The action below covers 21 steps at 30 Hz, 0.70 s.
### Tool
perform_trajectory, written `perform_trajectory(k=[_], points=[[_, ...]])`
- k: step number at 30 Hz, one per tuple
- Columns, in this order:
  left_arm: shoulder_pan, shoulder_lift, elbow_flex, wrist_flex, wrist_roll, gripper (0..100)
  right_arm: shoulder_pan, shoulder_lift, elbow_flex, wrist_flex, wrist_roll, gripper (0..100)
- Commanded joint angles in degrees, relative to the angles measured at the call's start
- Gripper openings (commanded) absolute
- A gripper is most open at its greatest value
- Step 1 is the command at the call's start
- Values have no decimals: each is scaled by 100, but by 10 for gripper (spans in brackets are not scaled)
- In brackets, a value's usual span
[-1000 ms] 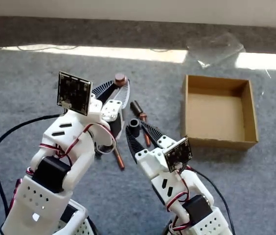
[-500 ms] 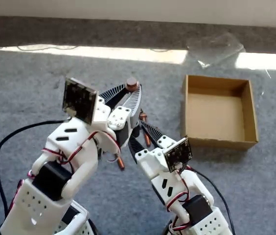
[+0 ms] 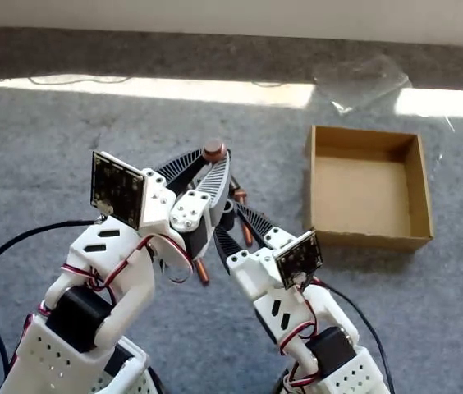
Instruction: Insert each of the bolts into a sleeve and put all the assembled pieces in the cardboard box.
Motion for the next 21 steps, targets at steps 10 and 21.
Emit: perform_trajectory(k=[10, 21], points=[[92, -163, 242, -9, 44, 5, 119, -48, 418, -31, -9, 4], [92, -163, 251, 0, 44, 5, 119, -48, 400, -31, -9, 4]])
